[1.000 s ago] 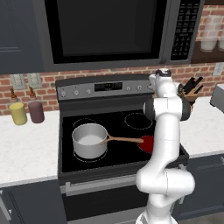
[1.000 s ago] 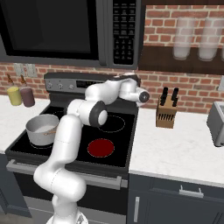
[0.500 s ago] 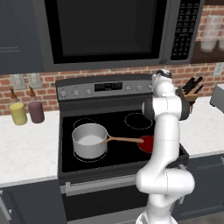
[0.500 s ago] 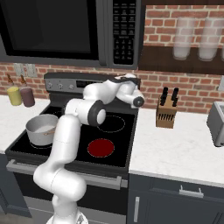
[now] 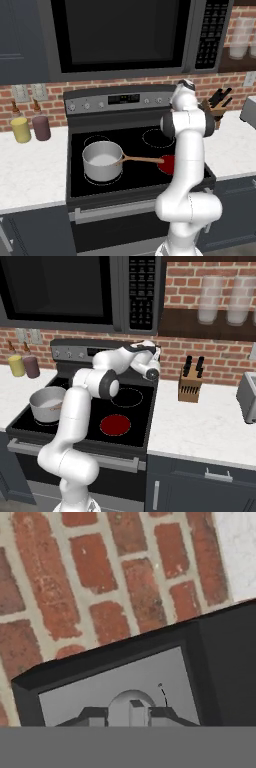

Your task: Turn off the front right burner of the stove.

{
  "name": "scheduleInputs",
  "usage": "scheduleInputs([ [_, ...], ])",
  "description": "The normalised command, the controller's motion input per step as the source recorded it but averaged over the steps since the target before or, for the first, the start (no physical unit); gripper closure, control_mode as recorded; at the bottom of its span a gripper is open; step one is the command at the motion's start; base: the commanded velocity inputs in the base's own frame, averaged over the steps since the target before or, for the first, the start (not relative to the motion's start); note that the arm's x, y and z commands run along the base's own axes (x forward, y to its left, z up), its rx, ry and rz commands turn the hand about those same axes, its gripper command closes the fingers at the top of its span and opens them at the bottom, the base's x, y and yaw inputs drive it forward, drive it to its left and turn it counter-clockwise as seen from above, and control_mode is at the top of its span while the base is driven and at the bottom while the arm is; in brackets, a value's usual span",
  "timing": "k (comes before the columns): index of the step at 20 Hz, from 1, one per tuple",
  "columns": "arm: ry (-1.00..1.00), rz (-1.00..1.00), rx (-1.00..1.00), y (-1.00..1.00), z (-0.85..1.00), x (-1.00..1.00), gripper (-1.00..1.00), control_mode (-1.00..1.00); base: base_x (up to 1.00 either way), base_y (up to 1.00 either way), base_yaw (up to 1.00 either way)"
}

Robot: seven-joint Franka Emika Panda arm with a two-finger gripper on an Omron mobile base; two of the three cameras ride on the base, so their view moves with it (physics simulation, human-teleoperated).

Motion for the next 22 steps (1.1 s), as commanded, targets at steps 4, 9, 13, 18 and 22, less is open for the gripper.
scheduleInputs([
  [4,0.12,-0.16,0.4,0.0,0.06,0.18,1.0,-1.0,0.0,0.0,0.0],
  [9,0.13,-0.1,0.39,0.0,0.08,0.37,1.0,-1.0,0.0,0.0,0.0],
  [13,0.15,-0.04,0.37,0.0,0.07,0.59,1.0,-1.0,0.0,0.0,0.0],
  [18,0.15,-0.01,0.37,0.0,0.04,0.6,1.0,-1.0,0.0,0.0,0.0],
  [22,0.16,-0.03,0.41,0.0,0.02,0.58,1.0,-1.0,0.0,0.0,0.0],
])
